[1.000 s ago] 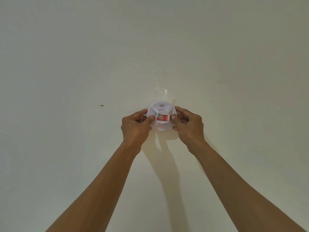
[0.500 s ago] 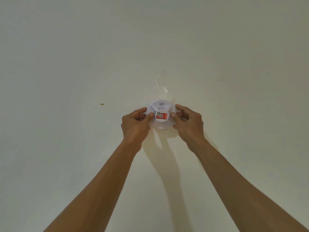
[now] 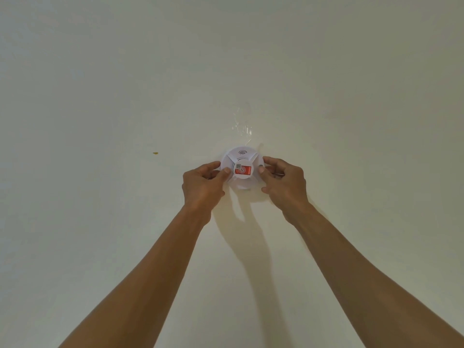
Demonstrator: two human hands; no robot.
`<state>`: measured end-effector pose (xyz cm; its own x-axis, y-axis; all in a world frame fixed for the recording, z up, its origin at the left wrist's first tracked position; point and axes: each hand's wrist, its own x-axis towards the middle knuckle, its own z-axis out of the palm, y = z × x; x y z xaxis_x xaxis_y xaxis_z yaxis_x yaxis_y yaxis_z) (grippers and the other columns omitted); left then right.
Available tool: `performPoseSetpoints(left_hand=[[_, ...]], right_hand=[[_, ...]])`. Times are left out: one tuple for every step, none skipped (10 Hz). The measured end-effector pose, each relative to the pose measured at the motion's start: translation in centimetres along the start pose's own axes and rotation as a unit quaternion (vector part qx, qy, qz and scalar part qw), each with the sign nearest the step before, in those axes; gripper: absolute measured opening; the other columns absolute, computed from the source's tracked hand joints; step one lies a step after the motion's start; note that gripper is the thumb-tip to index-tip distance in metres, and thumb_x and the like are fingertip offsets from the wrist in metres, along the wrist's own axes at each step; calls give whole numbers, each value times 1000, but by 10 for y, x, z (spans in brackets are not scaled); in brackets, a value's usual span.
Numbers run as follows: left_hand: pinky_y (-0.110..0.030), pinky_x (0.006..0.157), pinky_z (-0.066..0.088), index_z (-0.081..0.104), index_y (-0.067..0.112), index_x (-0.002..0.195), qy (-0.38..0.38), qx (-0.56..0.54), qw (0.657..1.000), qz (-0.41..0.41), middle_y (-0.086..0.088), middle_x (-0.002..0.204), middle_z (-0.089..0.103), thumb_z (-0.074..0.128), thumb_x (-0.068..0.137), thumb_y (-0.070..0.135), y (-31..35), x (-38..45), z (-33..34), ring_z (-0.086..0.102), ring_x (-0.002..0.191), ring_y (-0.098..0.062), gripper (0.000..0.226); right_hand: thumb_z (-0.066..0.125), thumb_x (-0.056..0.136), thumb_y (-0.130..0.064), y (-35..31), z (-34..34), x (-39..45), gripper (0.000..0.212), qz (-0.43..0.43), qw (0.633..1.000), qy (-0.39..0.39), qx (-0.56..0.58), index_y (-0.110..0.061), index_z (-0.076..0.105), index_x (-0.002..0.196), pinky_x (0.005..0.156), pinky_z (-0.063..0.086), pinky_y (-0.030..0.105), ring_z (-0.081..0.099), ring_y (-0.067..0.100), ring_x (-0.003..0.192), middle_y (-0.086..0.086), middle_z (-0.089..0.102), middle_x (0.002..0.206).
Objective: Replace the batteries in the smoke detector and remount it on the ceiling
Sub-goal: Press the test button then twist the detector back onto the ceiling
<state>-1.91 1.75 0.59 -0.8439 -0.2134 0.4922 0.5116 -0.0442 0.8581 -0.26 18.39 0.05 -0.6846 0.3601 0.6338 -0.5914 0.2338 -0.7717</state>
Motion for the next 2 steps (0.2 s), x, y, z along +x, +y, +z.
performPoseSetpoints(left_hand=[[-33, 69, 63, 71, 16, 123, -7, 2, 1000, -9, 8, 89, 73, 81, 85, 25, 0, -1, -2, 71, 87, -10, 41], [-36, 73, 64, 71, 16, 122, -13, 6, 1000, -21, 4, 95, 73, 81, 84, 25, -3, -7, -7, 72, 92, -15, 40]], right_hand=[[73, 87, -29, 1, -2, -1, 26, 12, 1000, -4, 3, -30, 72, 113, 84, 60, 48, 70, 21, 90, 1, 73, 95], [69, 90, -22, 2, -6, -9, 27, 30, 999, -14, -1, -29, 71, 115, 80, 60, 50, 64, 13, 71, -6, 67, 81]])
